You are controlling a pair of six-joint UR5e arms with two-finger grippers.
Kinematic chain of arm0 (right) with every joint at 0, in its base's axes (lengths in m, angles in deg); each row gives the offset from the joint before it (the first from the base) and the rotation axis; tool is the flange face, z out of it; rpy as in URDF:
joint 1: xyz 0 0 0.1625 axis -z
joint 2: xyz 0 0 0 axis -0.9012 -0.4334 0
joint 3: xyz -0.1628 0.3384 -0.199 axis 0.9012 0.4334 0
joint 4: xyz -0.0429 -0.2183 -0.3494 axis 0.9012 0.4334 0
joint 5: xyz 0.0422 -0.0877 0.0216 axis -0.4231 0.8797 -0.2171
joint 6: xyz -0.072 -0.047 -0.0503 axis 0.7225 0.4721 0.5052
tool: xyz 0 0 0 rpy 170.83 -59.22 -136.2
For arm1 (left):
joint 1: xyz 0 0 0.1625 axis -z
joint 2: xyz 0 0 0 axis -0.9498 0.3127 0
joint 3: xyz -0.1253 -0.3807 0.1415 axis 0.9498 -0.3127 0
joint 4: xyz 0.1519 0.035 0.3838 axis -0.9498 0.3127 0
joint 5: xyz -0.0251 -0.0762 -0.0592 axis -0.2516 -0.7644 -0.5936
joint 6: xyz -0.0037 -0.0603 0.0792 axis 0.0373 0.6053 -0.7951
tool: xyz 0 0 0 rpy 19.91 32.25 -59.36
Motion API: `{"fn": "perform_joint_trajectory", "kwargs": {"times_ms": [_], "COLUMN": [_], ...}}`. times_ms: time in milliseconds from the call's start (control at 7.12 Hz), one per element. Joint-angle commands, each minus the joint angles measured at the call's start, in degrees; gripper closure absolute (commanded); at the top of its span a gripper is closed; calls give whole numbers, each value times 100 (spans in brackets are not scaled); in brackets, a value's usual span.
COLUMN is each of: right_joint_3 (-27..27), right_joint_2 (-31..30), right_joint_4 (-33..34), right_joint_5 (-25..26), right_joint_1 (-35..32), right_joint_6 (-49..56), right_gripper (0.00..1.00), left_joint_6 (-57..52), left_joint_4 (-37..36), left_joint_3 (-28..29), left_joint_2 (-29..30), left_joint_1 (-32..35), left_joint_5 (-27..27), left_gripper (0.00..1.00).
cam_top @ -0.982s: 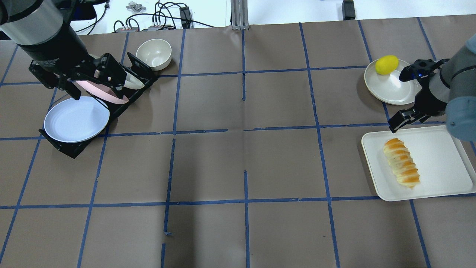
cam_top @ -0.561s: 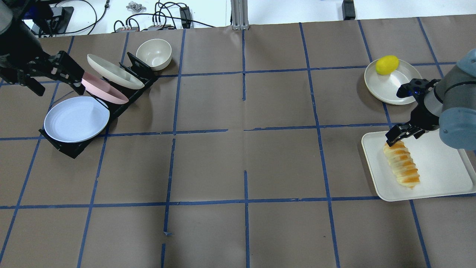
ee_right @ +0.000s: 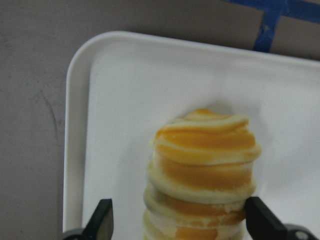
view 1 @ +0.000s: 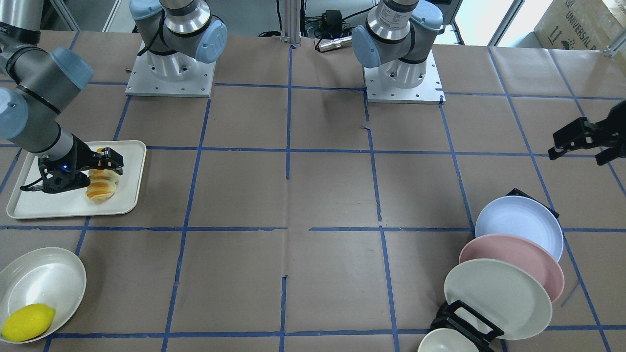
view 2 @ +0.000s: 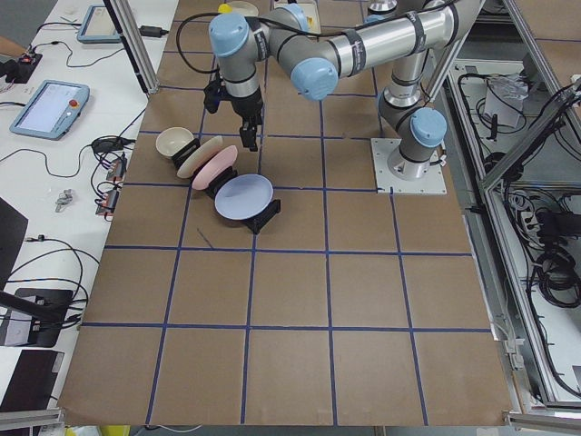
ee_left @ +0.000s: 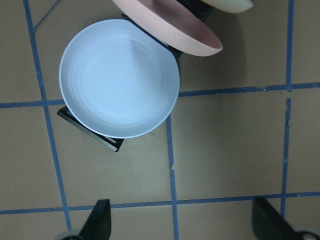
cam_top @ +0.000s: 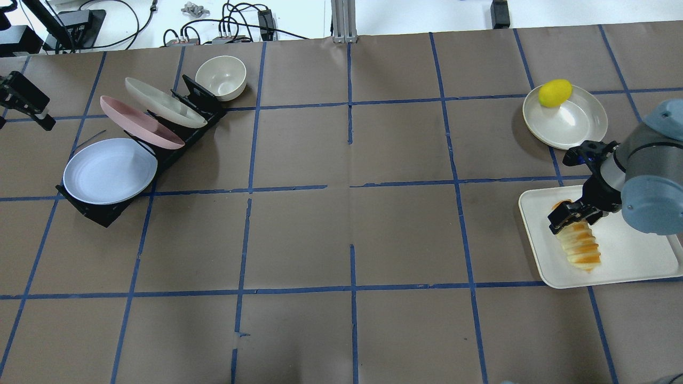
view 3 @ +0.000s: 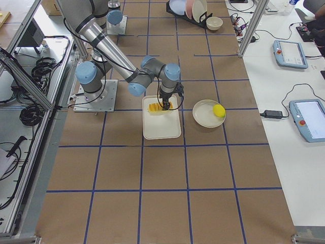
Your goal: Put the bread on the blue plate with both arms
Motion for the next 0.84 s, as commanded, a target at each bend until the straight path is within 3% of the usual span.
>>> {"fn": "perform_joint_trajectory", "kwargs": {"times_ms": [0,281,421,561,702], "right_joint_3": [-62,-54,-54,-62,-62], "right_joint_2": [13,13,13,13,22], "right_joint_4": [25,52,78,131,131], "right_joint_5": [25,140,140,148,209], "right_joint_1": [2,11,11,11,11], "right_joint_6": [6,6,-3,-12,-38], "right_gripper": [11,11,17,43,80], "left_joint_6": [-913,-1538,-1593,-1611,-1611], "left_joint_4": [-15,-303,-314,-401,-515], "left_joint_3": [500,939,1089,1108,1091], "left_joint_2": [894,1817,2169,2425,2558], "left_joint_1": [-599,-899,-961,-953,-936], "left_joint_5": [-288,-569,-772,-826,-965], "left_gripper": [0,0,0,0,0]}}
